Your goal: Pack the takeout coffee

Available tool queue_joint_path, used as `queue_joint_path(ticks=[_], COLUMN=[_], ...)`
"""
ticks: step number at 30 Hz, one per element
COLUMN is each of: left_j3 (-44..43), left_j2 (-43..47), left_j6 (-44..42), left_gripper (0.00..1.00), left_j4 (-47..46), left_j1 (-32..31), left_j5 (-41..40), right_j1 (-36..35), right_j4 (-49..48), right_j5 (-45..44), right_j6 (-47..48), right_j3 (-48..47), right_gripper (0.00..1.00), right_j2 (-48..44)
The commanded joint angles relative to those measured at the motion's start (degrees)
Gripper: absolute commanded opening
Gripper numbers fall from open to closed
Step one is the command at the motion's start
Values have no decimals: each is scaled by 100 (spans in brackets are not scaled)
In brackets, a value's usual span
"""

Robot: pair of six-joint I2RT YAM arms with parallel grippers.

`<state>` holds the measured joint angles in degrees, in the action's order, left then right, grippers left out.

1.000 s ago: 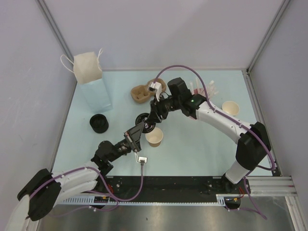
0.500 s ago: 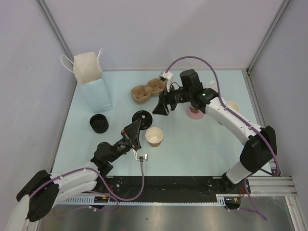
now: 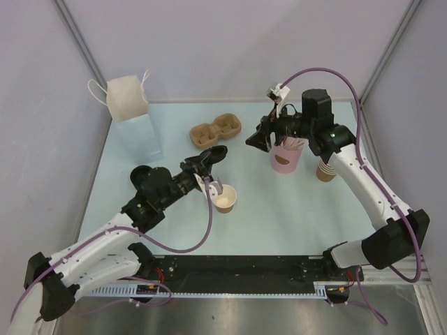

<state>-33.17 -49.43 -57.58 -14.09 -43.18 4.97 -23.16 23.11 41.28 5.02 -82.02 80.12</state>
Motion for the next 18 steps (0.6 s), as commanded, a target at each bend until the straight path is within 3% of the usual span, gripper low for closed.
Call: queue_joint_path(ticks=[1,9,14,18], left_j3=[-673,-1350,-1675,-2000], left_j2=[47,223,48,-251], left_j6=[1643,3252,3885,4044], left_gripper=[2,5,6,9], left_j4=[1529,2103,2331,2900], left_j1=[230,898,1338,1567], left_j5=[706,2542,2877,3123], right_j1=[-258,-1023,-1700,-2113], right_j4=[263,508,1352,1521], right_j5=[-269,-1103,-1648,-1965], right_j6=[675,1834,3739,4332], right_j3=[10,406,467,827], right_gripper=[76,75,74,74], right_j2=[-285,-883,-1375,-1648])
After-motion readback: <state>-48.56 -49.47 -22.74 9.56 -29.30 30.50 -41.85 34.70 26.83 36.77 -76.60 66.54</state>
